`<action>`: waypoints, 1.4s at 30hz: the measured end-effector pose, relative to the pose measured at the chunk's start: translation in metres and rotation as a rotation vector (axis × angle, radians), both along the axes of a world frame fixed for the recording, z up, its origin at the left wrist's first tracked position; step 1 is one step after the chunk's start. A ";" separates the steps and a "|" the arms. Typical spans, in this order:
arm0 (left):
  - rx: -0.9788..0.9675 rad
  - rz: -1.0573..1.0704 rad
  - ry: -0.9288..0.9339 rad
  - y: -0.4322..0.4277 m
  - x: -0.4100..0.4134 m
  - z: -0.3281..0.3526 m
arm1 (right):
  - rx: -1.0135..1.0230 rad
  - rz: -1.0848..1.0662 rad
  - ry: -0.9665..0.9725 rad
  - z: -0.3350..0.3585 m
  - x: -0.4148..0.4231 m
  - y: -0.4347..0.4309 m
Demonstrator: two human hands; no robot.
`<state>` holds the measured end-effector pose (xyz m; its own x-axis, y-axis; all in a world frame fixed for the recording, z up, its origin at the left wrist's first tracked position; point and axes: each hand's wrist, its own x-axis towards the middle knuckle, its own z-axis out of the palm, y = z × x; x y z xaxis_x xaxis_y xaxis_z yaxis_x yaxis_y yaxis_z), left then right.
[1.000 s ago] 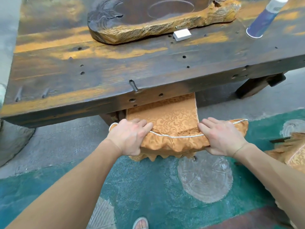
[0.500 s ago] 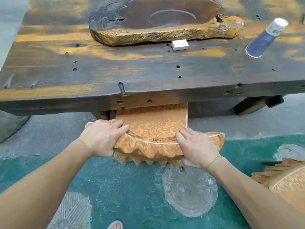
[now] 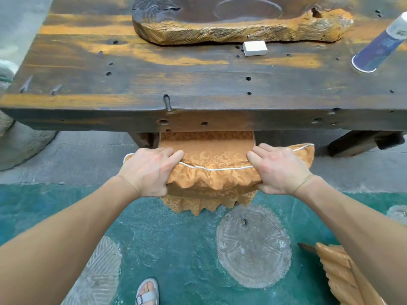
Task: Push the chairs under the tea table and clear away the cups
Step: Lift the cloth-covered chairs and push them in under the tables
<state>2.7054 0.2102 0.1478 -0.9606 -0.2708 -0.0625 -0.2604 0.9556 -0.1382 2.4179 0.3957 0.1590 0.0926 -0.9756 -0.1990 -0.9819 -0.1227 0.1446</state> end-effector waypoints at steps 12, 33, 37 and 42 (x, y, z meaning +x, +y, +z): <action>-0.043 0.033 0.039 -0.085 -0.057 -0.001 | -0.090 0.034 0.033 -0.004 -0.059 -0.089; -0.034 0.006 0.002 -0.133 -0.048 0.001 | -0.112 -0.009 0.014 -0.011 -0.039 -0.118; -0.003 -0.003 -0.002 -0.133 -0.050 0.000 | -0.075 -0.042 0.022 -0.007 -0.036 -0.120; 0.005 -0.021 0.026 -0.136 -0.048 -0.003 | -0.056 -0.120 -0.001 -0.001 -0.031 -0.118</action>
<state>2.6574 0.0743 0.1451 -0.9674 -0.2502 -0.0383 -0.2436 0.9615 -0.1269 2.3871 0.2774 0.1575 -0.0253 -0.9892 -0.1442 -0.9891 0.0038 0.1471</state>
